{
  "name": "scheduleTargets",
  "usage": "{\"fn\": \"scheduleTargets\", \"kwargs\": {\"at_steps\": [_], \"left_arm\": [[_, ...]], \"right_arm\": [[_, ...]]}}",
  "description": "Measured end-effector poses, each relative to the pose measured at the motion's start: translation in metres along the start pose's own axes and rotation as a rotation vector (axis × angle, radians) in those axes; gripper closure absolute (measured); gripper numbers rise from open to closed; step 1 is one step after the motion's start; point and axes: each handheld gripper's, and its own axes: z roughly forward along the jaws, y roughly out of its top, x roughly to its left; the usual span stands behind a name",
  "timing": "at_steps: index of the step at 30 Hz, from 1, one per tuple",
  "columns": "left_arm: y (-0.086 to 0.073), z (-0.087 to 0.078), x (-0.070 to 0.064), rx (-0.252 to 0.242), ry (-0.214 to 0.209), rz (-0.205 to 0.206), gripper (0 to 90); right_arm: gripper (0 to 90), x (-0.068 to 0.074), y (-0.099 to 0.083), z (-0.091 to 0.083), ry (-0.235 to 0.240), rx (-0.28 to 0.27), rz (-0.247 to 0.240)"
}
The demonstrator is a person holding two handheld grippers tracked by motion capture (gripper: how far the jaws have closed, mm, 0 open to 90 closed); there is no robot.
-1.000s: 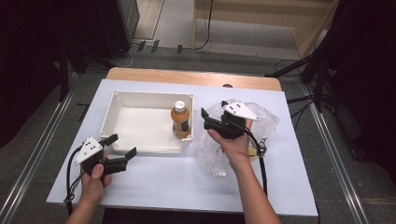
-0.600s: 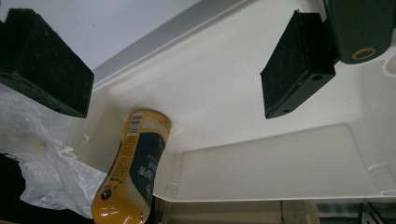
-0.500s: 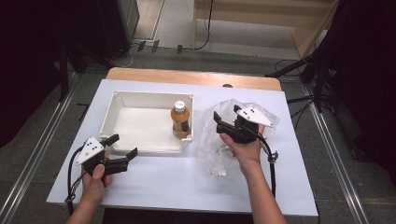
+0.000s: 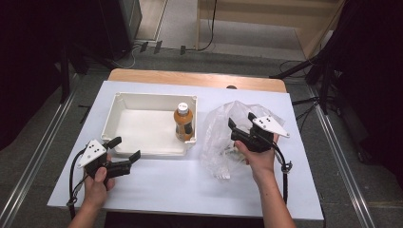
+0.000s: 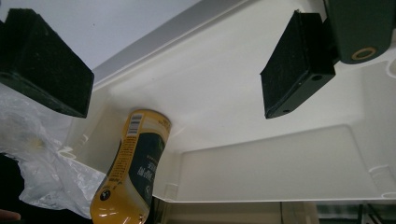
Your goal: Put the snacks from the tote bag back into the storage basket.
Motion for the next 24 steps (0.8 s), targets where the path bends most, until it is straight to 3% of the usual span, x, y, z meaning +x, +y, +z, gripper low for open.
{"fn": "scheduleTargets", "kwargs": {"at_steps": [24], "left_arm": [[-0.002, 0.003, -0.003, 0.015, -0.001, 0.001, 9.7]], "right_arm": [[26.8, -0.029, -0.018, -0.026, -0.028, -0.004, 0.005]]}}
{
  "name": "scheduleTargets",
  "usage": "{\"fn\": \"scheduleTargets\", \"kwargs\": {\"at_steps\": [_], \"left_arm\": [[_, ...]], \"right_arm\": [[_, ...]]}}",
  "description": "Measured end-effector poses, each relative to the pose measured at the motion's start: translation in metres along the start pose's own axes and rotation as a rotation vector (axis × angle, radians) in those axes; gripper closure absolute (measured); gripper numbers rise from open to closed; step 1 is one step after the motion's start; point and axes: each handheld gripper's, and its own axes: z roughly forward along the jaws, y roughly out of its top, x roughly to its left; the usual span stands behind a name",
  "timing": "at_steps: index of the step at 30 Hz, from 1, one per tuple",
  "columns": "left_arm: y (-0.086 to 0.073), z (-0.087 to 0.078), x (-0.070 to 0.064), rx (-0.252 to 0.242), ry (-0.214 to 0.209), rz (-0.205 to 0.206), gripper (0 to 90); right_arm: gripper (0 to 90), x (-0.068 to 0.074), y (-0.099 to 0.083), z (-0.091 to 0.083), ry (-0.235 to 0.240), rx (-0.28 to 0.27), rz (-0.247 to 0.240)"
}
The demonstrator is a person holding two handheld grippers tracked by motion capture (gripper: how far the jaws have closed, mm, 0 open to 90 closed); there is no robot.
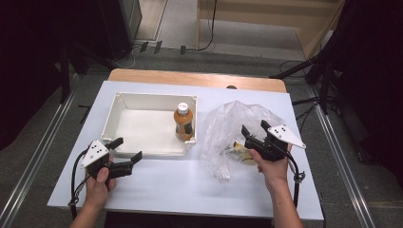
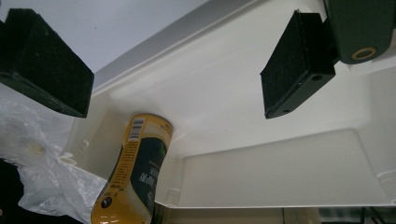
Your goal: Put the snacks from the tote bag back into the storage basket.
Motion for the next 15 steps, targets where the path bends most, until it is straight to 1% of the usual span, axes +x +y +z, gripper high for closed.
{"fn": "scheduleTargets", "kwargs": {"at_steps": [4, 10, 15], "left_arm": [[0.000, 0.000, 0.000, 0.001, 0.000, -0.001, 9.7], [0.000, -0.001, 0.000, -0.002, 0.003, -0.004, 9.7], [-0.001, -0.001, 0.000, 0.000, 0.005, -0.005, 9.7]], "right_arm": [[25.7, -0.003, -0.003, -0.004, -0.008, -0.004, 0.004], [25.0, -0.013, -0.008, -0.013, -0.022, -0.007, 0.008], [24.9, -0.017, -0.012, -0.018, -0.024, -0.008, 0.006]]}}
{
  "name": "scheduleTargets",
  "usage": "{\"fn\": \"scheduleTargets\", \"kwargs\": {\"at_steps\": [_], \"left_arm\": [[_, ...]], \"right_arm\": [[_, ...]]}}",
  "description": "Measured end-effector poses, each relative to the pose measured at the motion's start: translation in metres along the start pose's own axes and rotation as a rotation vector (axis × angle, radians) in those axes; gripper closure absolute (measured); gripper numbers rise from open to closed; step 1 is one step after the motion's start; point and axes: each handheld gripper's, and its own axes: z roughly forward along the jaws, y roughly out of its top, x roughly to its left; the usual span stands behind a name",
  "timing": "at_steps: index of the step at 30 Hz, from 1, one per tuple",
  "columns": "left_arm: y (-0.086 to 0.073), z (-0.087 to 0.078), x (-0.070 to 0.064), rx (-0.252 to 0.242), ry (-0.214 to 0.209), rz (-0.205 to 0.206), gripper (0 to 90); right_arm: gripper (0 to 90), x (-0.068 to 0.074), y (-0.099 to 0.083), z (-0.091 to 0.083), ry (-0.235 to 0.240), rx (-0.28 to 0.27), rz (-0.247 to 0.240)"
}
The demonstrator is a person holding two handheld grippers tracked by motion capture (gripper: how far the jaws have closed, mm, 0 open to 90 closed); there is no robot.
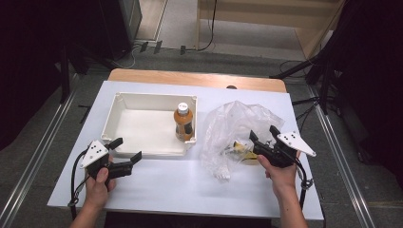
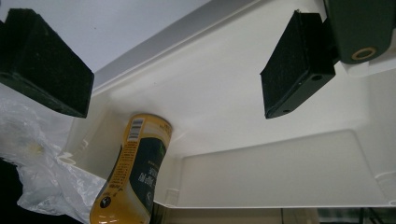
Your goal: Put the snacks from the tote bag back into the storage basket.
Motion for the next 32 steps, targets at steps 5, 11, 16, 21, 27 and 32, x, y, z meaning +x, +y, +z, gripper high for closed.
{"fn": "scheduleTargets", "kwargs": {"at_steps": [5, 11, 16, 21, 27, 32], "left_arm": [[-0.001, 0.000, 0.000, 0.004, -0.001, 0.000, 9.7], [0.000, -0.003, 0.004, -0.001, 0.008, -0.014, 9.7], [0.000, -0.004, 0.006, -0.004, 0.011, -0.021, 9.7], [-0.001, -0.003, 0.007, -0.001, 0.008, -0.021, 9.7], [-0.002, -0.006, 0.012, -0.010, 0.010, -0.036, 9.7], [-0.001, -0.008, 0.011, -0.017, 0.011, -0.044, 9.7]], "right_arm": [[23.6, -0.009, -0.008, -0.008, -0.013, 0.004, 0.005], [20.9, -0.025, -0.014, -0.018, -0.059, 0.001, 0.011], [20.0, -0.036, -0.021, -0.027, -0.084, 0.003, 0.017], [19.5, -0.043, -0.026, -0.035, -0.095, 0.008, 0.022], [19.4, -0.061, -0.037, -0.044, -0.145, 0.016, 0.059], [19.1, -0.067, -0.038, -0.047, -0.157, 0.008, 0.089]]}}
